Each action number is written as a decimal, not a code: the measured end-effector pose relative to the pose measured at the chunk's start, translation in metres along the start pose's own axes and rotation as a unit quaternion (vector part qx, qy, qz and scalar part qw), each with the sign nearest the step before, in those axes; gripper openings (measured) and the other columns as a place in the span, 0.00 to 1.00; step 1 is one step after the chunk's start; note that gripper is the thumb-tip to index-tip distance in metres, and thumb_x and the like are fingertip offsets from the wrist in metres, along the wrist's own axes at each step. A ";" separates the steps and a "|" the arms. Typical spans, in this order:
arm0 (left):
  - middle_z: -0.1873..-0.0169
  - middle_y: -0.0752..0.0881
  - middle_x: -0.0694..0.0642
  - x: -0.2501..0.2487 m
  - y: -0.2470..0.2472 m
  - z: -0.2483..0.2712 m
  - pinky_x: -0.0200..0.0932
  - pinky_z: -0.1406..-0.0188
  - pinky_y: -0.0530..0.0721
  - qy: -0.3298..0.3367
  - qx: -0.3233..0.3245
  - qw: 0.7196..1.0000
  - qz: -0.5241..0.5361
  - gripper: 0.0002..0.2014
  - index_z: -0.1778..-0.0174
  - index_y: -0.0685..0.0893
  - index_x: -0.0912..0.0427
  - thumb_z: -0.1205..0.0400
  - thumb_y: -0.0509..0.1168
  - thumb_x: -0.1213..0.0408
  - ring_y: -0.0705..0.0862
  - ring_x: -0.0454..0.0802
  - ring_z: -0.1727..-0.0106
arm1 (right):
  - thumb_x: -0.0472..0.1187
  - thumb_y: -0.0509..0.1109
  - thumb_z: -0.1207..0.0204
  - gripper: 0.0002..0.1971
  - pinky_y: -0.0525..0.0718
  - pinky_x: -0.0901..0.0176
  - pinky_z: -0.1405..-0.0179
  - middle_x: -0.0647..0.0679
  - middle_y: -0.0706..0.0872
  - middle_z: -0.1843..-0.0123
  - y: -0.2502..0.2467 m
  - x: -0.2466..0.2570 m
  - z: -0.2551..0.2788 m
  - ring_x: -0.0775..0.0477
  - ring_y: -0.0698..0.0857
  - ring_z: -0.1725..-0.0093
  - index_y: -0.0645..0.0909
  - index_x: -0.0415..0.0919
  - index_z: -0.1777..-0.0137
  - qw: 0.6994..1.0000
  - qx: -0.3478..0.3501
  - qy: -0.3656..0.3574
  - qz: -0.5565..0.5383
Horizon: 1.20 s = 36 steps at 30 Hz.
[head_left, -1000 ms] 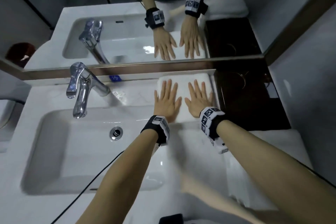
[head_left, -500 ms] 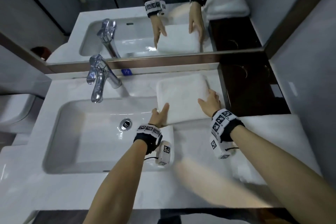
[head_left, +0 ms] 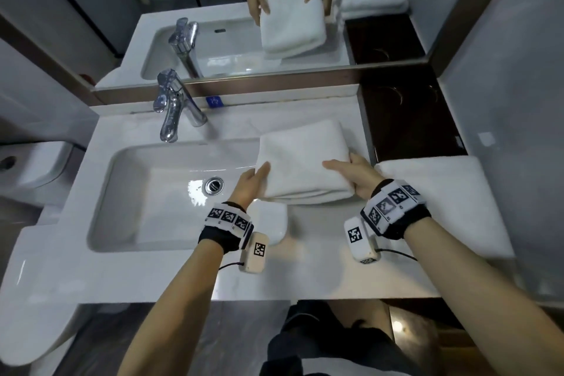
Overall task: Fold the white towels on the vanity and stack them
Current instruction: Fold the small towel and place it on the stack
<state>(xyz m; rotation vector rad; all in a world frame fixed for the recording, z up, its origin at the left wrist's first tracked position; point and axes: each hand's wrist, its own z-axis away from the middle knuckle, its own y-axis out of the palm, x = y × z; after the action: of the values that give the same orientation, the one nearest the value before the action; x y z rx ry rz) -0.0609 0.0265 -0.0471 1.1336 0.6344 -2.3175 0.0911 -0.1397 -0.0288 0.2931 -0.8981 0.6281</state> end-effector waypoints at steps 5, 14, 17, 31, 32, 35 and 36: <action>0.42 0.87 0.59 -0.016 0.037 0.060 0.50 0.37 0.82 0.081 0.013 0.996 0.024 0.22 0.38 0.81 0.64 0.16 0.60 0.49 0.86 0.55 0.42 | 0.38 0.75 0.28 0.25 0.82 0.65 0.54 0.47 0.83 0.39 -0.054 0.008 0.052 0.55 0.84 0.48 0.72 0.39 0.32 0.996 0.012 -0.084 0.018; 0.54 0.82 0.54 -0.019 0.170 0.120 0.46 0.51 0.81 0.153 0.034 0.988 -0.005 0.15 0.53 0.76 0.57 0.18 0.61 0.47 0.82 0.50 0.53 | 0.39 0.75 0.27 0.27 0.78 0.57 0.46 0.43 0.83 0.36 -0.186 -0.013 0.122 0.48 0.81 0.45 0.72 0.36 0.29 0.975 -0.151 -0.129 0.095; 0.54 0.82 0.56 -0.016 0.201 0.129 0.48 0.52 0.82 0.149 0.040 0.988 -0.016 0.18 0.50 0.76 0.61 0.18 0.62 0.47 0.82 0.53 0.53 | 0.39 0.71 0.24 0.25 0.76 0.58 0.47 0.40 0.82 0.34 -0.208 -0.026 0.130 0.47 0.81 0.45 0.72 0.33 0.28 0.966 -0.185 -0.129 0.127; 0.54 0.77 0.59 0.000 0.222 0.115 0.51 0.57 0.84 0.058 0.015 0.975 -0.215 0.20 0.49 0.74 0.65 0.19 0.61 0.49 0.79 0.56 0.56 | 0.44 0.59 0.17 0.27 0.69 0.44 0.26 0.31 0.69 0.23 -0.208 -0.065 0.120 0.32 0.71 0.26 0.60 0.31 0.23 0.937 -0.196 -0.042 0.287; 0.54 0.78 0.59 0.004 0.216 0.116 0.51 0.56 0.85 0.053 0.015 0.977 -0.207 0.19 0.51 0.73 0.64 0.19 0.61 0.48 0.80 0.56 0.57 | 0.45 0.60 0.18 0.27 0.71 0.43 0.28 0.32 0.71 0.24 -0.206 -0.068 0.122 0.32 0.73 0.27 0.61 0.31 0.24 0.937 -0.188 -0.046 0.292; 0.52 0.78 0.59 0.021 0.188 0.121 0.52 0.54 0.85 0.036 0.011 0.981 -0.193 0.18 0.53 0.72 0.62 0.19 0.61 0.48 0.81 0.54 0.58 | 0.48 0.62 0.19 0.26 0.76 0.48 0.35 0.36 0.76 0.28 -0.191 -0.077 0.130 0.34 0.77 0.32 0.64 0.34 0.26 0.944 -0.147 -0.059 0.288; 0.52 0.78 0.59 0.028 0.177 0.124 0.53 0.50 0.85 0.026 0.006 0.982 -0.188 0.17 0.54 0.72 0.60 0.19 0.61 0.48 0.80 0.54 0.56 | 0.49 0.63 0.19 0.27 0.76 0.49 0.37 0.37 0.77 0.29 -0.183 -0.079 0.133 0.35 0.78 0.33 0.65 0.35 0.26 0.946 -0.132 -0.060 0.290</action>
<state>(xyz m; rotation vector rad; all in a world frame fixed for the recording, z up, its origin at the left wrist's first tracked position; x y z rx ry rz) -0.0434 -0.1902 -0.0360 1.1655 0.9228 -2.6117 0.0837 -0.3781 -0.0092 -0.1900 -1.1846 1.0270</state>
